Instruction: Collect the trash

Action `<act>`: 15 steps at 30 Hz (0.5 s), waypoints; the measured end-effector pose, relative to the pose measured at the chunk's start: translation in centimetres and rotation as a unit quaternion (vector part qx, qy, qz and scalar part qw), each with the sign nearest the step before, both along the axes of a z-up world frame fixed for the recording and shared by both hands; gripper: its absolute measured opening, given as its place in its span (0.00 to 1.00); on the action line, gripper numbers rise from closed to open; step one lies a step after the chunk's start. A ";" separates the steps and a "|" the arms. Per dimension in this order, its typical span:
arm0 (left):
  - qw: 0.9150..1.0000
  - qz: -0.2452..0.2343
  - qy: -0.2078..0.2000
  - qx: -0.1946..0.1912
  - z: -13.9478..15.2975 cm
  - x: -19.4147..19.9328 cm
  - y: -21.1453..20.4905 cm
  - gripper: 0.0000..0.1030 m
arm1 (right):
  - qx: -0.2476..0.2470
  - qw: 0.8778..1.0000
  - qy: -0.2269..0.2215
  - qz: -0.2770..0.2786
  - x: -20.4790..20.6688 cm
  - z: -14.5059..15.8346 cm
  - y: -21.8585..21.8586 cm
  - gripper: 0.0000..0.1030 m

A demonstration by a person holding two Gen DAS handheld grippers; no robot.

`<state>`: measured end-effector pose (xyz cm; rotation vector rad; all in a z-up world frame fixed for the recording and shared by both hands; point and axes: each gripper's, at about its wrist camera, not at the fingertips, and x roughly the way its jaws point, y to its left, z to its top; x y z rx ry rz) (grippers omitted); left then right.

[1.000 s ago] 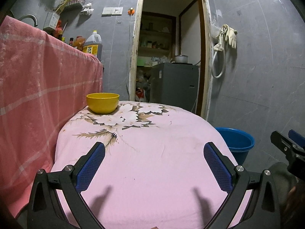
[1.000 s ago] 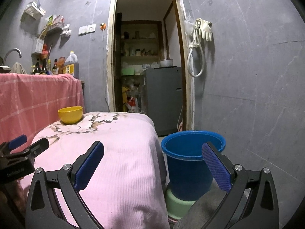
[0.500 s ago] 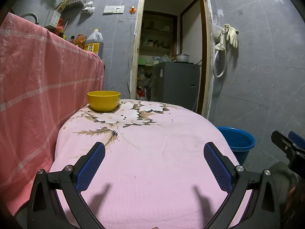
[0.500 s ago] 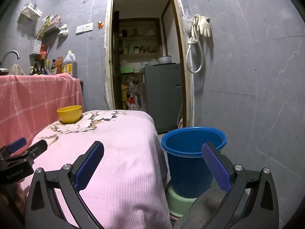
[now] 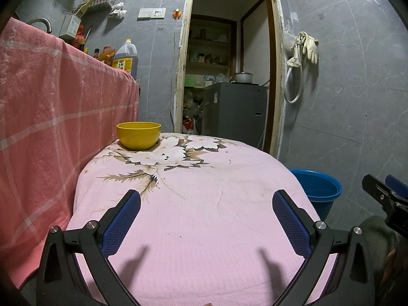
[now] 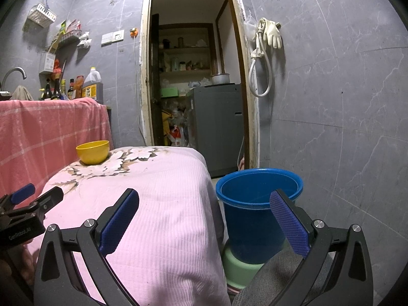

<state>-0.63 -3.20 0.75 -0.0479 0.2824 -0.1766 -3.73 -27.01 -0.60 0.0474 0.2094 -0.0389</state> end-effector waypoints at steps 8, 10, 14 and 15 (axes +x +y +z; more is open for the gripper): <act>1.000 -0.001 -0.001 0.002 0.0 0.0 0.0 0.98 | 0.000 1.000 0.000 0.000 0.0 0.0 0.0 1.00; 1.000 -0.002 0.000 0.003 0.0 0.0 0.0 0.98 | 0.000 1.000 0.000 0.000 0.0 0.0 0.0 1.00; 1.000 -0.004 0.000 0.003 0.0 0.1 0.2 0.98 | 0.001 1.000 0.001 0.000 0.0 0.0 0.1 1.00; 1.000 -0.003 0.000 0.003 0.0 0.1 0.2 0.98 | 0.001 1.000 0.001 -0.001 0.0 0.0 0.1 1.00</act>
